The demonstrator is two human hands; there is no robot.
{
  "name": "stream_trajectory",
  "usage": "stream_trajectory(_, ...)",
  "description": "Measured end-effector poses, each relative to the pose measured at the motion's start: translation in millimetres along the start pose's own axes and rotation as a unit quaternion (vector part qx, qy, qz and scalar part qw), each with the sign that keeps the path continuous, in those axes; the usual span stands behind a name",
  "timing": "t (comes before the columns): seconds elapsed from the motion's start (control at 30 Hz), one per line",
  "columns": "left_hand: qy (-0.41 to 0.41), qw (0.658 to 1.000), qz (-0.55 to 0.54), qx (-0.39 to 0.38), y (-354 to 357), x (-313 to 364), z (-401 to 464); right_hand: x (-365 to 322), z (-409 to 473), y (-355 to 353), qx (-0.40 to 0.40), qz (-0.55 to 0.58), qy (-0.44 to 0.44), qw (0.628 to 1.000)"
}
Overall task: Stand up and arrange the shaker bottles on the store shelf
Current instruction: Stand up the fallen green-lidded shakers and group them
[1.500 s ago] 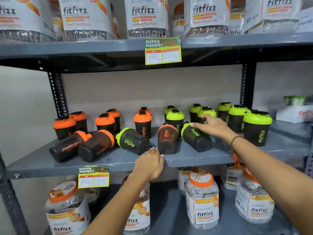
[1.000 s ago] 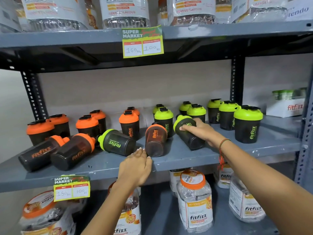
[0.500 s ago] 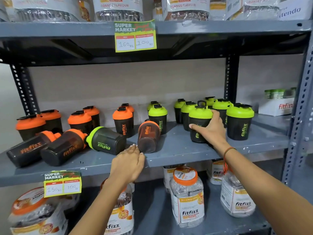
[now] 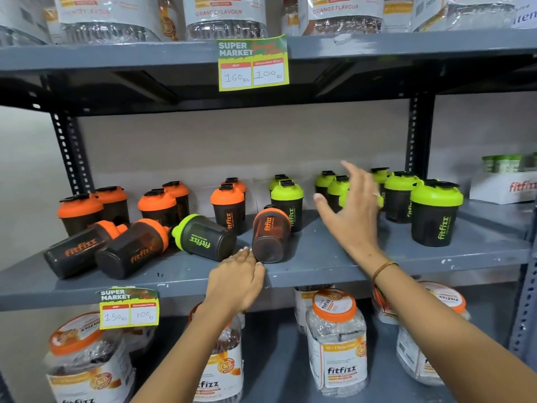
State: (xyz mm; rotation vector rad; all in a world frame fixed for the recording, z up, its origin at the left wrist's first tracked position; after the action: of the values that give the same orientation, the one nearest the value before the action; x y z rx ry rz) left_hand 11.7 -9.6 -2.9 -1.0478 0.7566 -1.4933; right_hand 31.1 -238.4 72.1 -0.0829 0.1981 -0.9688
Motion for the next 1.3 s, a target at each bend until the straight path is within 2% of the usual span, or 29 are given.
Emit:
stream_trajectory(0.1, 0.008, 1.000, -0.001, -0.006, -2.8, -0.2, -2.1, -19.3, 9.8, 32.4, -0.157, 0.089, 0.055, 0.982)
stream_trajectory(0.27, 0.003, 1.000, -0.004, -0.011, -3.6, -0.9, -2.1, -20.4, 1.1, 78.7, -0.337, 0.104, 0.194, 0.915)
stream_trajectory(0.4, 0.004, 1.000, -0.007, -0.007, -1.9, -1.0, -1.2, -24.9, -4.2, 95.6, -0.374, 0.159, 0.273, 0.872)
stream_trajectory(0.63, 0.028, 1.000, -0.006, 0.011, -2.7, -9.3, -3.9, -24.3, -0.9, 103.4, -0.399, 0.253, 0.335, 0.816)
stream_trajectory(0.73, 0.048, 0.998, -0.009, 0.044, -9.0, -29.7, -17.9, -24.2, 3.7, 101.0, -0.385, 0.256, 0.321, 0.826)
stream_trajectory(0.87, 0.048, 0.992, -0.003, 0.115, -16.4, -71.9, -39.0, -32.5, 8.7, 101.1, -0.324, 0.191, 0.224, 0.899)
stream_trajectory(0.97, 0.009, 0.990, -0.007, 0.142, -20.5, -97.2, -43.0, -43.9, 8.1, 101.1, -0.287, 0.163, 0.137, 0.934)
stream_trajectory(1.13, -0.082, 0.988, 0.015, 0.133, -33.1, -121.1, -30.4, -64.0, -5.0, 104.3, -0.277, 0.173, 0.081, 0.942)
stream_trajectory(1.3, -0.097, 0.988, 0.055, 0.103, -25.4, -128.0, -14.2, -66.8, -14.0, 102.6, -0.254, 0.168, 0.069, 0.950)
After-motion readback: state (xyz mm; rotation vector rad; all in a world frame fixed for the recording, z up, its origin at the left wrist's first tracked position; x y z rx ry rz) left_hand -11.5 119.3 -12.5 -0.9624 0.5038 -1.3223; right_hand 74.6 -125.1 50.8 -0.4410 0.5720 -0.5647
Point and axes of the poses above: each hand's wrist, its own z-axis towards the middle knuckle, its own y-axis out of the palm, x = y × z, the point moved 1 cm from there along z, towards the middle knuckle, and after that the axes turned 15 degrees about -y, right-handed, at the moved point
